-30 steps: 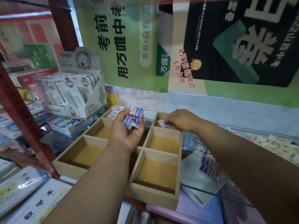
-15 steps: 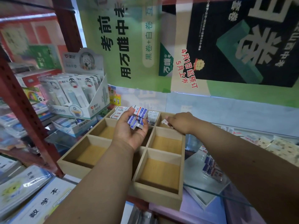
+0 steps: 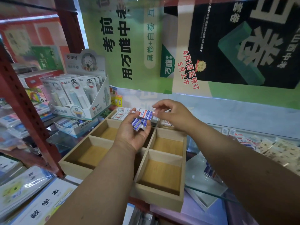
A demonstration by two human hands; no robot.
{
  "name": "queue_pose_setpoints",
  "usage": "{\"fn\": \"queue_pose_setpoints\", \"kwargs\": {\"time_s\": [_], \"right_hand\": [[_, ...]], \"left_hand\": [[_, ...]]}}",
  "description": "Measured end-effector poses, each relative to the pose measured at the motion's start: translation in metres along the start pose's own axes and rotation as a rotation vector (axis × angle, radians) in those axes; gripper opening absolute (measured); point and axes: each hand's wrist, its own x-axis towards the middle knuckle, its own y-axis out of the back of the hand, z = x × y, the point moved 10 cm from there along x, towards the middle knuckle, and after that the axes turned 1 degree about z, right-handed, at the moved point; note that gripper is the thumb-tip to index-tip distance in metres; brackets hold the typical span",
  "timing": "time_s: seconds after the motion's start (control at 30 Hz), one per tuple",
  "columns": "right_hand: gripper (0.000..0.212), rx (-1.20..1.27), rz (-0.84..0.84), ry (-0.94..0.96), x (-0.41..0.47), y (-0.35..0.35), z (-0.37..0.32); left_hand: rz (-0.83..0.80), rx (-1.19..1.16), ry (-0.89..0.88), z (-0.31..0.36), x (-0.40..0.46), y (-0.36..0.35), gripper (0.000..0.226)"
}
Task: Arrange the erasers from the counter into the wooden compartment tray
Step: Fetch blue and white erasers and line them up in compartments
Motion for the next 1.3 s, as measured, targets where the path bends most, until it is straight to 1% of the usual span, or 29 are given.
{"fn": "queue_pose_setpoints", "kwargs": {"time_s": [0.03,0.07,0.1,0.17,0.23,0.33,0.4,0.47,0.53,0.6,0.7,0.8,0.87,0.93,1.0,1.07,1.1,1.17,1.23,1.27,1.3], "right_hand": [[0.030,0.004,-0.016,0.050,-0.003,-0.005,-0.011],[0.034,-0.058,-0.022,0.092,-0.003,-0.010,-0.019],[0.035,-0.148,-0.012,0.127,-0.003,-0.014,-0.023],[0.030,-0.287,0.018,0.159,0.000,-0.017,-0.026],[0.023,-0.317,0.038,0.152,0.001,-0.012,-0.026],[0.011,-0.292,0.158,0.100,0.004,0.022,-0.018],[0.009,-0.315,0.202,-0.006,0.008,0.045,-0.001],[0.010,-0.402,0.156,-0.131,0.011,0.053,0.023],[0.010,-0.511,0.060,-0.213,0.012,0.049,0.045],[0.012,-0.577,-0.030,-0.249,0.012,0.038,0.058],[0.013,-0.638,-0.106,-0.250,0.015,0.022,0.066],[0.013,-0.714,-0.142,-0.246,0.017,0.009,0.072],[0.006,-0.786,-0.152,-0.237,0.020,0.003,0.076],[0.005,-0.818,-0.168,-0.242,0.021,-0.001,0.079],[0.009,-0.793,-0.182,-0.261,0.021,-0.002,0.082],[0.007,-0.709,-0.189,-0.288,0.020,0.000,0.085],[0.010,-0.648,-0.181,-0.297,0.019,0.002,0.083],[0.011,-0.434,-0.090,-0.261,0.020,0.011,0.068],[0.014,-0.122,-0.002,-0.173,0.018,0.015,0.041],[0.020,-0.013,-0.014,-0.121,0.017,0.011,0.027],[0.027,0.046,-0.053,-0.073,0.015,0.005,0.014]], "left_hand": [[-0.012,0.004,0.004,-0.001,-0.002,-0.002,0.020],[-0.028,0.005,0.009,-0.001,-0.006,-0.006,0.011],[-0.040,0.008,0.011,-0.002,-0.008,-0.008,0.010],[-0.045,0.032,0.010,-0.003,-0.009,-0.010,0.011],[-0.030,0.036,0.002,-0.002,-0.006,-0.007,0.006],[0.015,0.007,-0.010,0.000,-0.001,0.000,0.032],[0.042,-0.016,-0.023,0.003,0.002,0.004,0.039],[0.047,-0.026,-0.018,0.003,0.002,0.004,0.045],[0.048,-0.033,-0.005,0.001,0.002,0.005,0.048],[0.043,-0.037,0.001,-0.001,0.000,0.003,0.052],[0.042,-0.048,-0.008,0.000,0.001,0.003,0.059],[0.041,-0.056,-0.010,0.001,0.002,0.003,0.055],[0.032,-0.058,-0.003,0.000,0.002,0.001,0.053],[0.011,-0.040,0.002,-0.001,0.001,0.000,0.040],[0.005,-0.002,-0.002,-0.001,0.000,0.000,0.020],[0.009,0.028,-0.008,-0.001,0.000,0.001,0.013],[0.010,0.039,-0.009,-0.002,-0.001,0.001,0.012],[0.001,0.057,-0.006,-0.002,-0.002,-0.001,0.010],[-0.017,0.070,0.002,-0.003,-0.005,-0.006,0.014],[-0.023,0.077,0.007,-0.003,-0.006,-0.007,0.019],[-0.028,0.091,0.009,-0.003,-0.005,-0.008,0.020]]}}
